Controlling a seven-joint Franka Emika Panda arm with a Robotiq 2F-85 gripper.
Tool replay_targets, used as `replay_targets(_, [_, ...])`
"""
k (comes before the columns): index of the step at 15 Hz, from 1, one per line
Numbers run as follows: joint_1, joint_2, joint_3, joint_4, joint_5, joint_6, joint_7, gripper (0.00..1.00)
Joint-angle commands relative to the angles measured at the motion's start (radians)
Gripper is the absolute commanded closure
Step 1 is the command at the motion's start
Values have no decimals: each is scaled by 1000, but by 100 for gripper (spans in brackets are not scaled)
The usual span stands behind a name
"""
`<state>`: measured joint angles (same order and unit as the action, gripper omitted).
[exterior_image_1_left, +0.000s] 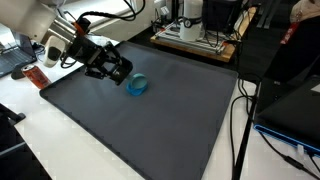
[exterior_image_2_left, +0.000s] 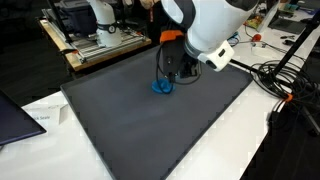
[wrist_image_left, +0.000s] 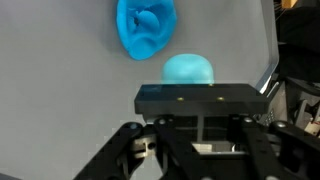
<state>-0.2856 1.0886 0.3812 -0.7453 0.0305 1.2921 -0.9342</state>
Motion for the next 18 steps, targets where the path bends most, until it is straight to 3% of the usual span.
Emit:
replay_targets(1, [-13,45,24,66,27,-76,-55,77])
replay_targets(11, [8,97,9,140,5,-317,-66,77])
replay_targets(18, [5,118,10,176,13,-316,-56,77])
